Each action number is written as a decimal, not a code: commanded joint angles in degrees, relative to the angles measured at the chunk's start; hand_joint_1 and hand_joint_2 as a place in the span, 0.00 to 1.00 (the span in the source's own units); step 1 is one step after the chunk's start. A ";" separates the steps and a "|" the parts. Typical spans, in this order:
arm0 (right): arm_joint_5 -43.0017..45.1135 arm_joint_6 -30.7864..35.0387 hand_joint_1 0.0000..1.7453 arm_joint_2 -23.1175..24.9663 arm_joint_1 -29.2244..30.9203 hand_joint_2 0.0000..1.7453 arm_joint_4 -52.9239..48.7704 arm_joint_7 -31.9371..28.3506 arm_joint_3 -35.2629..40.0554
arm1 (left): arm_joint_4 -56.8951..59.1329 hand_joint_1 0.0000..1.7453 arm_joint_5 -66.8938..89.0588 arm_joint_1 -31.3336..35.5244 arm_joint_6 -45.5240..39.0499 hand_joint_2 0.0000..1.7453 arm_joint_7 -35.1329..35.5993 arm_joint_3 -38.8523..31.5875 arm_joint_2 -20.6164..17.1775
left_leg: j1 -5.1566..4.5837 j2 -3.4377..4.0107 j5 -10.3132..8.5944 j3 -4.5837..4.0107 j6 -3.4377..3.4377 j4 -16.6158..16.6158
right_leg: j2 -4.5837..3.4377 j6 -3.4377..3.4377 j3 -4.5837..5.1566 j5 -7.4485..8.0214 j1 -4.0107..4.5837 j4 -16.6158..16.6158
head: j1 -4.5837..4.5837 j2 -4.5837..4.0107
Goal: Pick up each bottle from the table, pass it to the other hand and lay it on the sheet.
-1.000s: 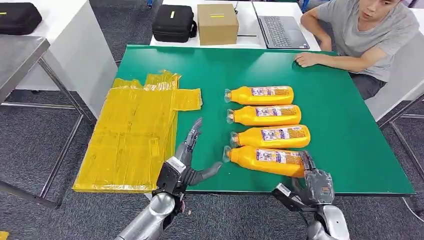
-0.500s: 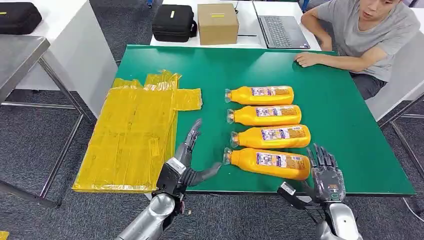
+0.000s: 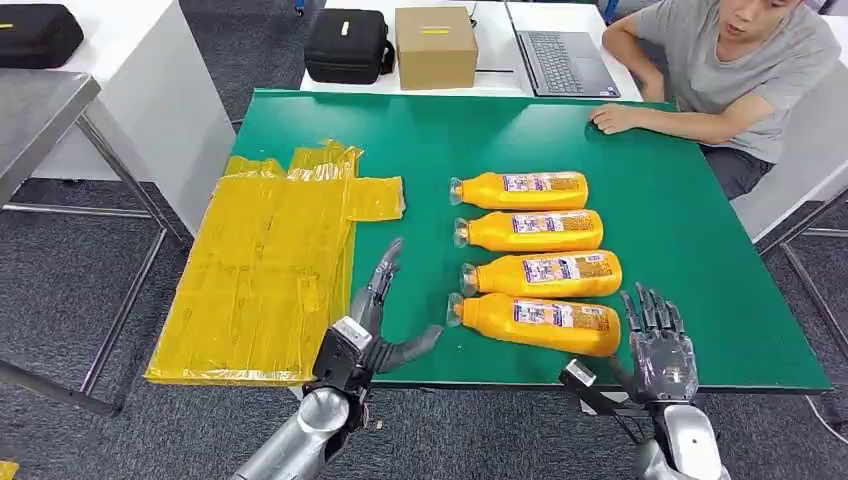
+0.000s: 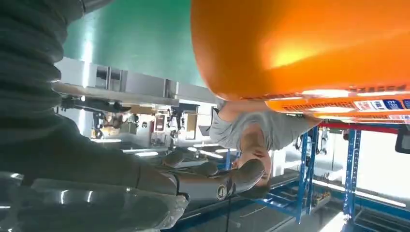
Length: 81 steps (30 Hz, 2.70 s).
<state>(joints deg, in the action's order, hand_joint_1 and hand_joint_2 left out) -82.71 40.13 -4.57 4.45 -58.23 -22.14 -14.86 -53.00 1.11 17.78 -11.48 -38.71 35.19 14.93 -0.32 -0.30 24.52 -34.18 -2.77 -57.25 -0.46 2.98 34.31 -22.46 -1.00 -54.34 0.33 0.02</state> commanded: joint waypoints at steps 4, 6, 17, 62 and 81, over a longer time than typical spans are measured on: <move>13.22 -0.13 0.00 5.75 4.25 1.00 7.21 -11.84 -0.66 | 1.93 0.00 -0.06 1.12 -0.23 1.00 -0.37 0.85 -1.92 | 0.10 0.30 0.17 0.35 0.24 0.01 | -0.22 -0.21 -0.25 -0.10 0.11 -0.02 | 0.00 0.00; 14.21 -0.13 0.00 6.92 4.76 1.00 7.81 -13.99 -1.04 | 2.19 0.00 -0.12 1.52 -0.10 1.00 -0.46 1.05 -1.53 | 0.11 0.30 0.12 0.29 0.20 0.04 | -0.23 -0.18 -0.19 -0.03 0.12 0.04 | 0.00 0.00; 17.91 -0.13 0.00 8.55 7.40 1.00 14.68 -17.35 -1.23 | 3.15 0.00 -0.54 2.47 0.10 1.00 -0.46 1.68 -0.84 | 0.09 0.15 0.08 0.23 0.15 0.01 | -0.08 -0.14 -0.16 -0.07 0.08 0.00 | -0.02 0.00; 10.03 -0.13 0.00 5.49 4.66 1.00 13.89 -4.04 22.24 | 6.42 0.00 -1.73 4.19 1.45 1.00 -0.37 2.81 -0.08 | 0.30 0.29 -0.09 0.59 0.30 0.04 | -0.17 -0.37 -0.38 0.19 0.31 0.09 | -0.02 0.00; 6.62 -1.73 0.00 1.56 7.06 1.00 22.90 8.28 24.88 | 4.88 0.00 -1.32 4.21 1.69 1.00 -0.20 2.70 0.13 | 0.31 0.38 -0.04 0.67 0.45 0.03 | -0.19 -0.43 -0.37 0.07 0.32 0.14 | -0.02 0.00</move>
<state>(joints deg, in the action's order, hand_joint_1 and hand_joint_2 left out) -76.17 39.34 -1.36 12.63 -42.65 -14.60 8.17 -50.18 -0.31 20.06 -10.21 -39.36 36.59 15.67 -0.07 0.35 24.58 -33.44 -2.40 -57.21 -0.96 2.68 34.01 -22.44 -0.74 -54.21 0.30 0.02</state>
